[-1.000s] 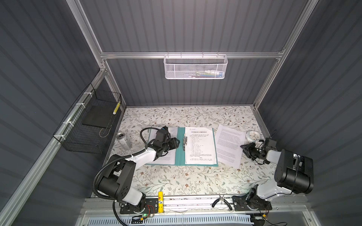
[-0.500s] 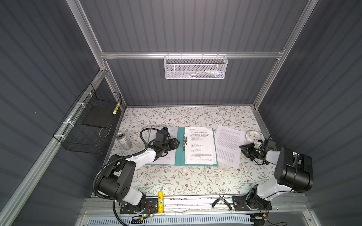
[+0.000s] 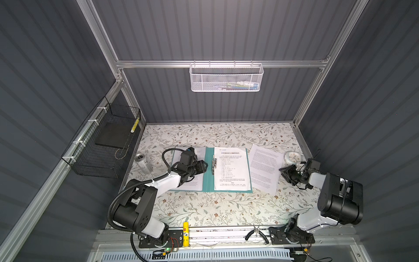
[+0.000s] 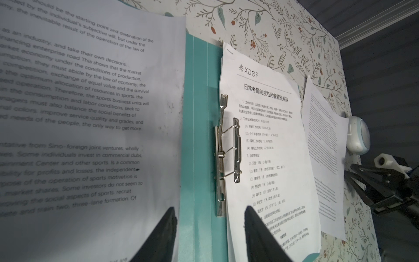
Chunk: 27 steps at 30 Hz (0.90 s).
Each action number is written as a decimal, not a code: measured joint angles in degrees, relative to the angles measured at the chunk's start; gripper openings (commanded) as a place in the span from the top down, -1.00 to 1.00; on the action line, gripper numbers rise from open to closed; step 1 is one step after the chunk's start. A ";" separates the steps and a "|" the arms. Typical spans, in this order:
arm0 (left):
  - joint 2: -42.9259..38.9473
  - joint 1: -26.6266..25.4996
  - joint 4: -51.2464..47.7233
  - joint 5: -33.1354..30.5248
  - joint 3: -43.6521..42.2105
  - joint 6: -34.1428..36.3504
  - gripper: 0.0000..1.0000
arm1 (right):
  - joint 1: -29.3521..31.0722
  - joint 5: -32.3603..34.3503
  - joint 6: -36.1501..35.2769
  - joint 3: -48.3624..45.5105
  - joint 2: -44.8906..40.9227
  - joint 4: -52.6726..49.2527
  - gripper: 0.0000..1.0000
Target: Put the files into the folder
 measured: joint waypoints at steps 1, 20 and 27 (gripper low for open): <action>0.07 0.00 0.11 0.09 0.02 0.02 0.01 | 0.00 -0.15 -0.07 0.15 0.24 0.02 0.29; 1.25 0.00 1.22 0.61 0.00 0.00 0.02 | 0.00 -4.37 -0.11 2.12 4.72 3.23 0.41; 1.25 0.00 1.20 0.61 0.00 0.00 0.02 | 0.00 -5.46 0.59 0.46 4.39 5.64 0.42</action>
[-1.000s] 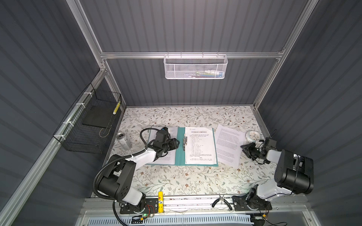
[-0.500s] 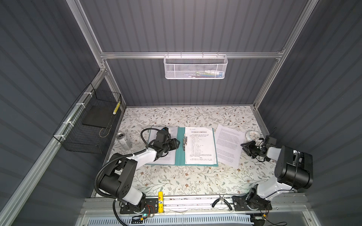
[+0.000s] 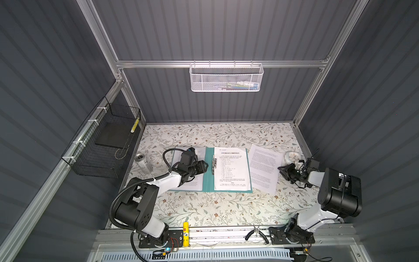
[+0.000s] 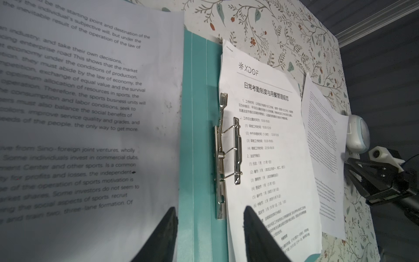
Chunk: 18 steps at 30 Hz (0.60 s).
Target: Put the files into the folder
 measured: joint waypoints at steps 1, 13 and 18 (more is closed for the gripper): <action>0.00 0.00 0.00 0.00 0.00 0.00 0.02 | 0.00 -0.46 0.33 -0.35 -0.02 0.57 0.42; 0.07 0.00 0.44 0.44 0.00 0.00 0.02 | 0.00 -5.27 2.67 -4.55 -0.02 6.23 0.55; 0.11 0.00 0.44 0.46 0.00 0.00 0.02 | 0.17 -5.81 3.54 -5.53 -0.02 6.82 0.70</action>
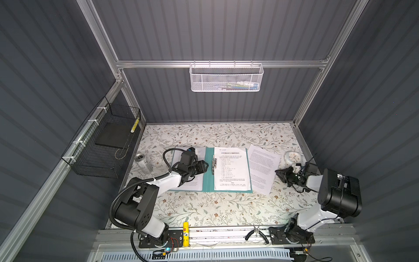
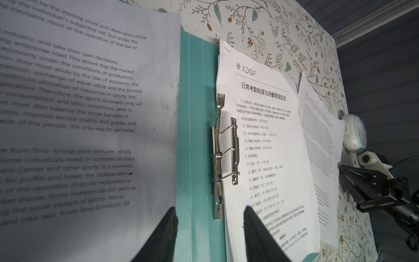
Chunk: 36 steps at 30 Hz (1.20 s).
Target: Put the files into the folder
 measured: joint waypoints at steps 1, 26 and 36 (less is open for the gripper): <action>0.04 0.00 0.00 0.00 0.00 0.00 0.02 | 0.04 -0.07 0.22 -0.13 0.00 0.07 0.70; 2.67 0.00 0.48 0.83 1.31 0.04 0.04 | 2.03 1.38 0.59 0.85 -9.09 -6.69 1.00; 0.15 0.07 0.31 1.05 1.42 0.02 0.03 | 9.01 5.97 -2.43 16.68 -29.11 -23.10 1.00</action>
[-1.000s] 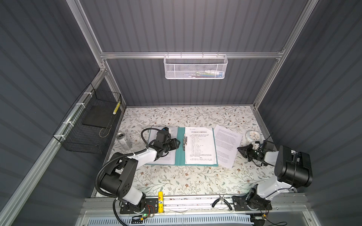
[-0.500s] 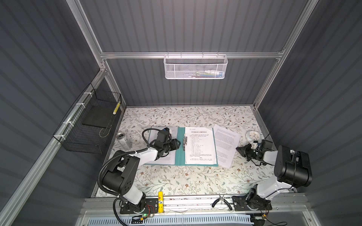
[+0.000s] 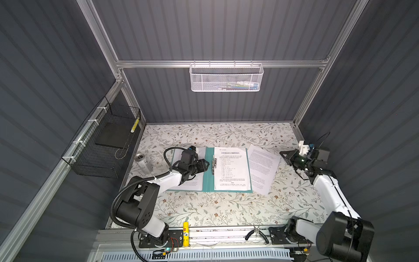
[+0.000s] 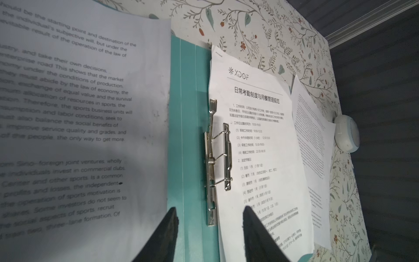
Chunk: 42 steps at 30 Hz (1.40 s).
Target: Put the files into the folder
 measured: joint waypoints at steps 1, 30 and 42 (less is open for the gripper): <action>-0.46 0.00 0.00 0.00 0.00 0.00 0.03 | 1.01 0.66 -0.48 1.86 -0.24 -1.29 1.00; 2.54 0.00 1.27 2.60 0.07 0.00 0.02 | -5.29 8.41 -5.49 3.28 31.26 0.87 0.22; 2.93 0.11 2.05 3.08 0.63 0.00 0.02 | -5.16 4.35 -4.81 4.66 37.31 4.70 0.27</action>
